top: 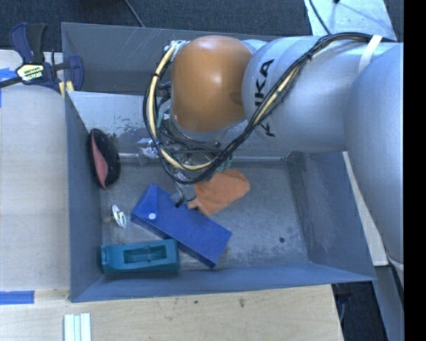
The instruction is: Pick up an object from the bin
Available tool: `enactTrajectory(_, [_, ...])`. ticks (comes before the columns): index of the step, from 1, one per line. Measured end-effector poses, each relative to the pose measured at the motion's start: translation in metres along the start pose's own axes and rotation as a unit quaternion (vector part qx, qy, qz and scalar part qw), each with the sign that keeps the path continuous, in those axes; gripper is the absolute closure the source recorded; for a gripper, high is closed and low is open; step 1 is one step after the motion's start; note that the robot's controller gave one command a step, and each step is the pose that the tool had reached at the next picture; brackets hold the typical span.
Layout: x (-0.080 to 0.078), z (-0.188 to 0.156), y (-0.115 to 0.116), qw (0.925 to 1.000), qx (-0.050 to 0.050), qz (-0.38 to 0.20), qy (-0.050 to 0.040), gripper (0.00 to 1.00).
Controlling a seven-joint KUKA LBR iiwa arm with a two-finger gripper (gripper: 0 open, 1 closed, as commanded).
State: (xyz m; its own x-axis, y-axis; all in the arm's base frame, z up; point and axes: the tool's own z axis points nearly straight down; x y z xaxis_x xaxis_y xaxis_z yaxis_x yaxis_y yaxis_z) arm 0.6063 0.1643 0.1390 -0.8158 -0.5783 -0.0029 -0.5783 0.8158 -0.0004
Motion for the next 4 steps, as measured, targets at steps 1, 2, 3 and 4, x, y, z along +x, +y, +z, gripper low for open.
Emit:
enactTrajectory(1, [0.000,0.047,0.003,0.9996,0.001,-0.027,-0.0029,0.00])
enactTrajectory(2, [-0.032,0.066,0.021,0.9795,0.001,-0.201,-0.0022,1.00])
enactTrajectory(3, [-0.032,0.066,0.021,0.9796,0.001,-0.201,-0.0022,1.00])
enactTrajectory(4, [-0.032,0.063,0.021,0.9797,0.001,-0.201,-0.0027,1.00])
